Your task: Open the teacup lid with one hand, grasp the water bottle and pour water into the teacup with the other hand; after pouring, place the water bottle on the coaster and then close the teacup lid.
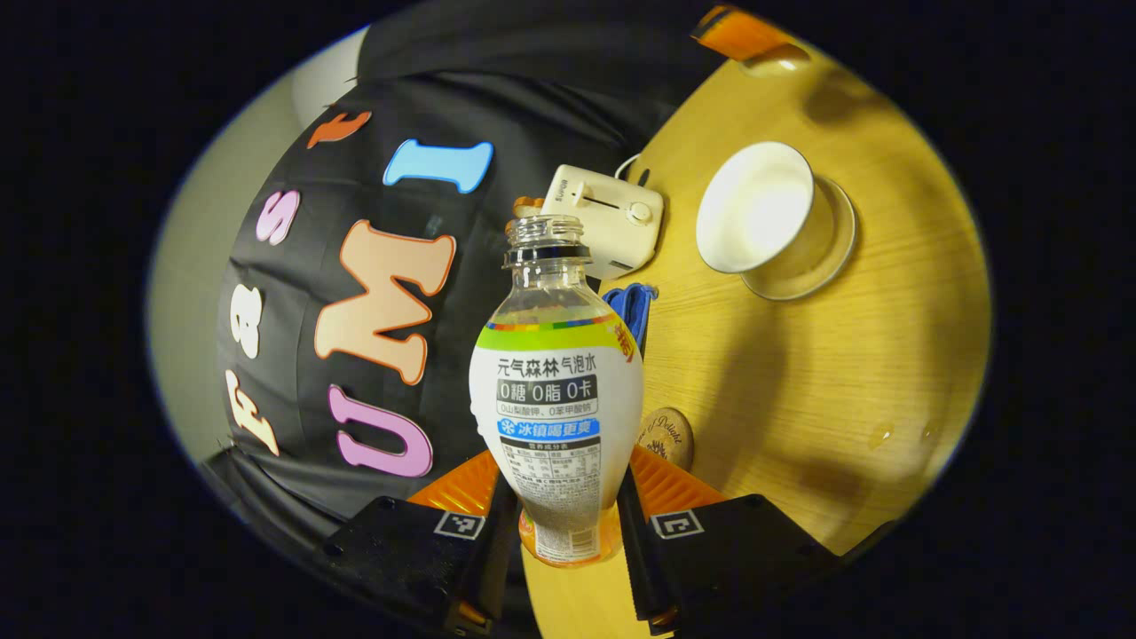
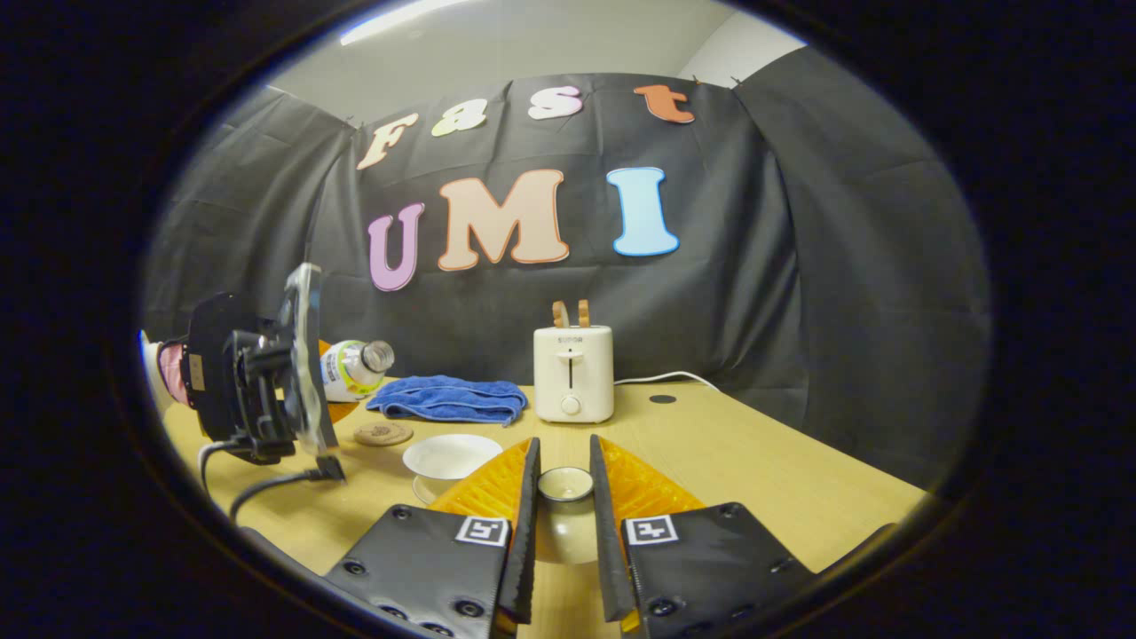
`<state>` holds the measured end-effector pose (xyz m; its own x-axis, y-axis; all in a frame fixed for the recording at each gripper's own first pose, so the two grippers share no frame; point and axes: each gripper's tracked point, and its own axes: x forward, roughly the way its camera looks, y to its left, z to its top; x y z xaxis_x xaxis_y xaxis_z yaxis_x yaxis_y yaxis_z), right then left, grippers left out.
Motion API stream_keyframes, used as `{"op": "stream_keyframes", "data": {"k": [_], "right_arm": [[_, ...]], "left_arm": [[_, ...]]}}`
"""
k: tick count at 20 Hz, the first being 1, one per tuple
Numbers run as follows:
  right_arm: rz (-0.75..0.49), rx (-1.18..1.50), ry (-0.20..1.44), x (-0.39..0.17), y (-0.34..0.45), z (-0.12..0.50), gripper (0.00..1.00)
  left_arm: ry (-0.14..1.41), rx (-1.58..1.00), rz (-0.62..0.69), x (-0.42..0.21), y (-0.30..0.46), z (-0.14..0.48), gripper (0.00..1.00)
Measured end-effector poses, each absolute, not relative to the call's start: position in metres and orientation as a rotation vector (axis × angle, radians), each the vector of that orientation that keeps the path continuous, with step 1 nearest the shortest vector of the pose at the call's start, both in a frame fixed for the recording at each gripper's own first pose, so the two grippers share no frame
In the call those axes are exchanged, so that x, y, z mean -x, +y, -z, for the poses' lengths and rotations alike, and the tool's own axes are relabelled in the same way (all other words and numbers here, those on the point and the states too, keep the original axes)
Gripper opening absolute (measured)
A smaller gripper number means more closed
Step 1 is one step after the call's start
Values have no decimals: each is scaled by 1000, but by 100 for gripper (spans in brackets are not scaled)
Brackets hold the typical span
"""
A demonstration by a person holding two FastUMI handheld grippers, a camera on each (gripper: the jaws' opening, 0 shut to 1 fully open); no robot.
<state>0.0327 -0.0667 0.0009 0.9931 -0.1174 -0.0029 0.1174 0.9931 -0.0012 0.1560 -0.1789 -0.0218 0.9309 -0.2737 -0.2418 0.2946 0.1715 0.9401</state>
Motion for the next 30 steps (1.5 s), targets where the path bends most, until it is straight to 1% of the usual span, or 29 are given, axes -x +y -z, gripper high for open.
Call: {"op": "stream_keyframes", "data": {"k": [2,6,9,16,17,30], "right_arm": [[122,1,2,-33,-69,-1,34],[125,2,3,-32,-70,-1,34],[125,1,3,-33,-70,-1,34],[131,2,3,-33,-73,-1,34],[131,2,2,-33,-73,-1,34],[129,1,2,-34,-74,-1,34]], "left_arm": [[-24,-1433,392,-159,-179,17,53],[-59,-1574,393,-157,-181,11,53],[-96,-1644,406,-156,-185,11,53],[-111,-1814,431,-163,-194,11,52],[-114,-1834,430,-164,-193,8,54],[-227,-2058,354,-176,-202,-42,53]]}}
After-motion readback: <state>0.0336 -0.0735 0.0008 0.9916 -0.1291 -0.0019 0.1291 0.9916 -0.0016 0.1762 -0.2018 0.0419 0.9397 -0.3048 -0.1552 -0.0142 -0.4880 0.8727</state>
